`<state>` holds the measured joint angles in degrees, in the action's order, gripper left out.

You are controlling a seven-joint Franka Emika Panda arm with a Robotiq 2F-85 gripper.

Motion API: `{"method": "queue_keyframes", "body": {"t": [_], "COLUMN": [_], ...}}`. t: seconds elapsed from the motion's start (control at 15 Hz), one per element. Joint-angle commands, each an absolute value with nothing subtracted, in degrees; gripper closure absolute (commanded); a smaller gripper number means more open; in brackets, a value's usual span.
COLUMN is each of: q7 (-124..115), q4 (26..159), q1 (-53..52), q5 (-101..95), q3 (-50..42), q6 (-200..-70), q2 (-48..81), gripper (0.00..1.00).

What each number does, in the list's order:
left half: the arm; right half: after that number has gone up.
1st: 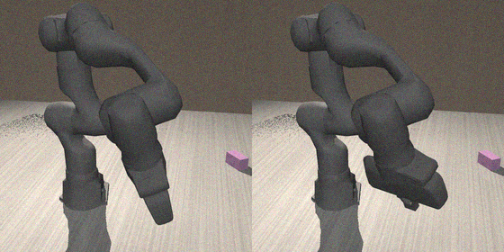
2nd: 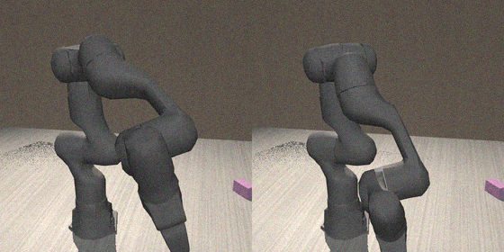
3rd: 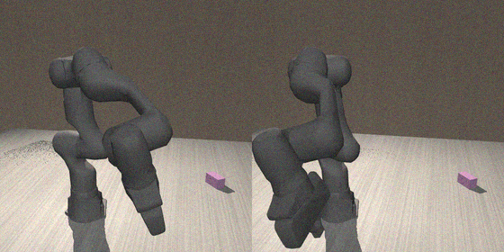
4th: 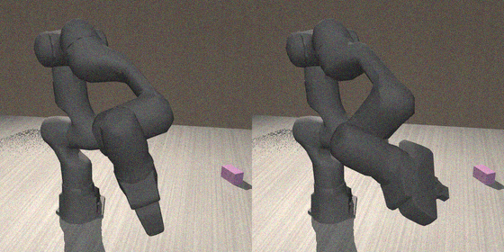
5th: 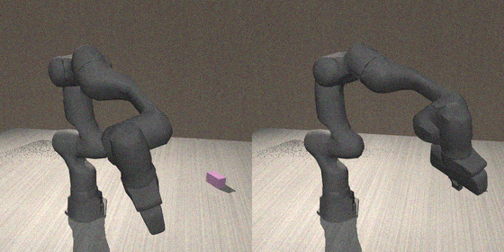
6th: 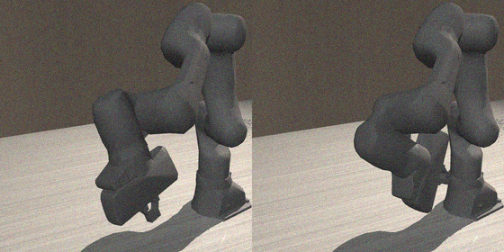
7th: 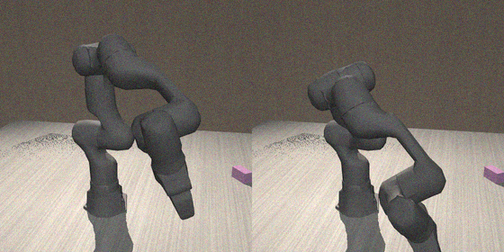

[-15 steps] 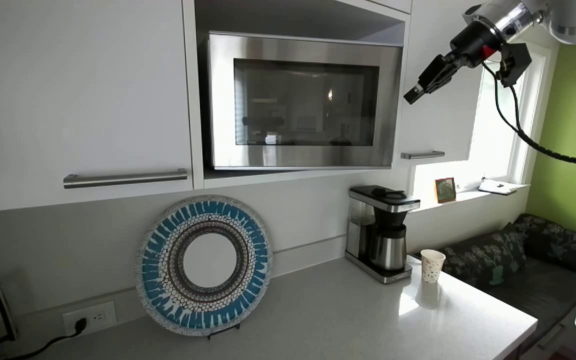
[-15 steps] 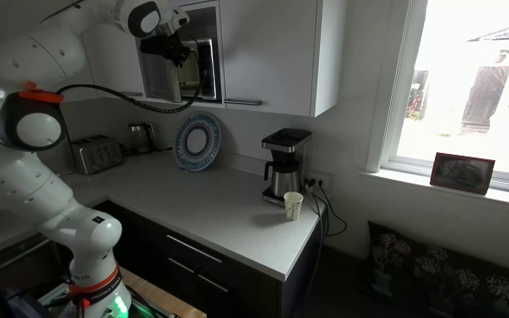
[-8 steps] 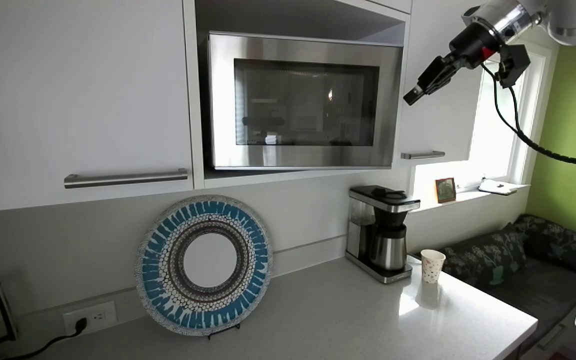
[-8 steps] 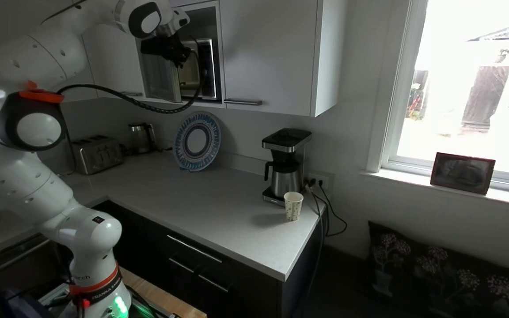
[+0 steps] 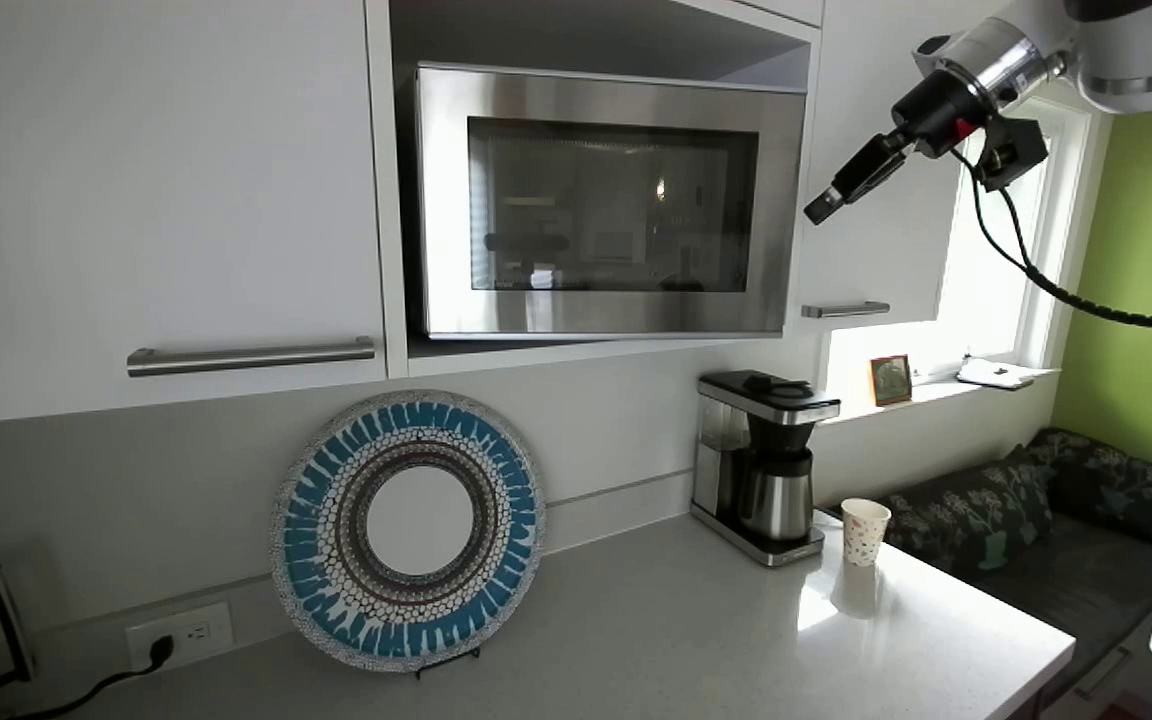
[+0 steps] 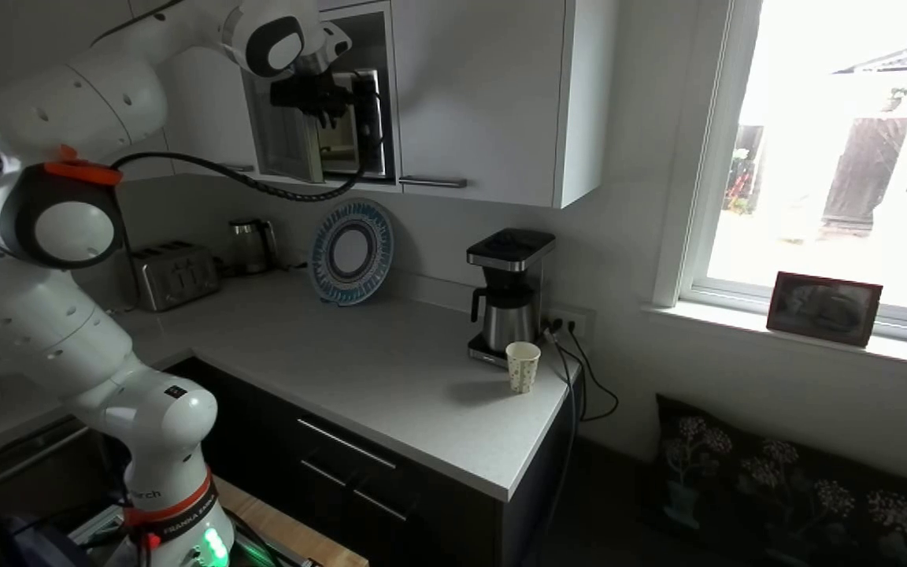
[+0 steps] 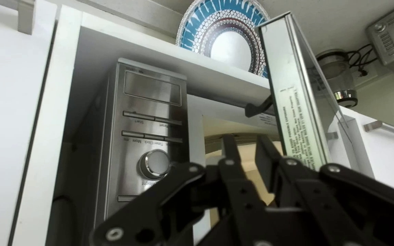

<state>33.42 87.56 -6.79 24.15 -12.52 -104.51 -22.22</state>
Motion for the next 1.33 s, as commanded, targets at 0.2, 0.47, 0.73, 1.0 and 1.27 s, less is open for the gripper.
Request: {"method": "queue_keyframes", "body": {"t": [0.2,0.47,0.73,1.0,1.27], "q7": [39.7,43.0,45.0,46.7,48.5], "q4": [87.7,87.5,87.3,87.4,87.8], "q1": [-7.6,-7.2,-7.2,-6.8,-6.3], "q5": [30.1,32.2,37.6,42.4,44.2], "q3": [-13.3,-14.2,-14.9,-13.6,-12.1], "q6": [-103.8,-101.2,-96.9,-95.6,-96.3], "q2": [-20.9,-21.0,-20.6,-20.3,-19.8], "gripper": [0.25,0.00,0.00,0.00,0.00]}}
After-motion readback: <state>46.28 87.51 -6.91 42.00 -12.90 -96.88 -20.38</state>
